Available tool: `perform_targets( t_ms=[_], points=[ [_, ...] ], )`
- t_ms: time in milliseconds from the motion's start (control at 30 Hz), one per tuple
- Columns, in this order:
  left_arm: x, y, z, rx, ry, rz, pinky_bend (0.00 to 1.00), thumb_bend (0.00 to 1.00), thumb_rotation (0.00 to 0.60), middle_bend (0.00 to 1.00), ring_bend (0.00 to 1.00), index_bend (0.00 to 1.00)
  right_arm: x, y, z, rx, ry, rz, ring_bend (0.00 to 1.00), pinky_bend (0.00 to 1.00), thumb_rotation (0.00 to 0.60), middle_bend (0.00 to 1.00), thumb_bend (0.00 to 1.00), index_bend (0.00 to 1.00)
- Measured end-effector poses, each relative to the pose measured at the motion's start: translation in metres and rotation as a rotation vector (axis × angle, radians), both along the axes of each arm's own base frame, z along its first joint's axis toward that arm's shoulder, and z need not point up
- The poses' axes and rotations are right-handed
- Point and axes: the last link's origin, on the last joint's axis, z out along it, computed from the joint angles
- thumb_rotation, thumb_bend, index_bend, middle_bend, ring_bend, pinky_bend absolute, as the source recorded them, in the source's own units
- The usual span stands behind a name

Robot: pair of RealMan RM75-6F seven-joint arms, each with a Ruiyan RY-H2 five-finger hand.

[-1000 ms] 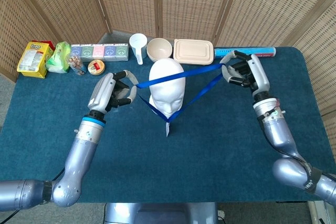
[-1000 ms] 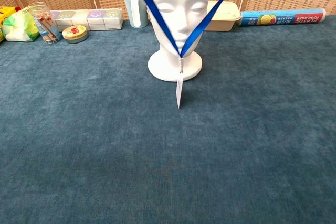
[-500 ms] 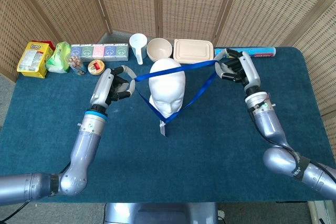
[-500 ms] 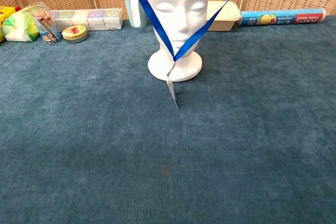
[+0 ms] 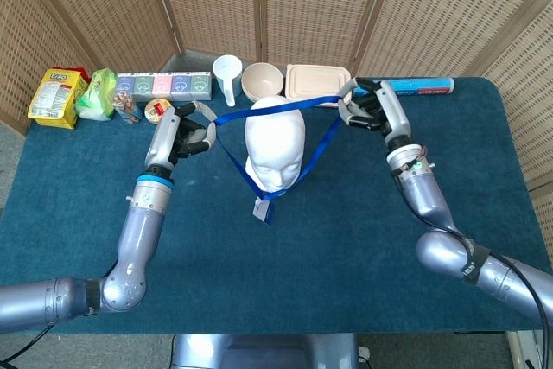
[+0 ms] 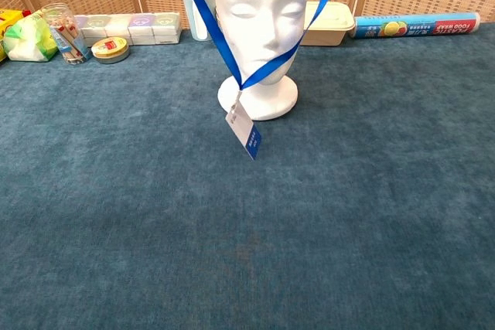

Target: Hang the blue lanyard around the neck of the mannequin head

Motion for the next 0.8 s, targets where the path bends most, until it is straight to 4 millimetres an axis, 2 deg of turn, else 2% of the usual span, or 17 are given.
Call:
perform_targets(
  t_ms=[800],
  points=[
    [0.003,0.021,-0.003,0.012,-0.01,0.025,1.0,0.51,0.6,1.0,1.0,0.72,0.013,-0.023,-0.015,-0.02,0.057,-0.009,1.0,1.0,0.6,0.99,0.54,0.67]
  ],
)
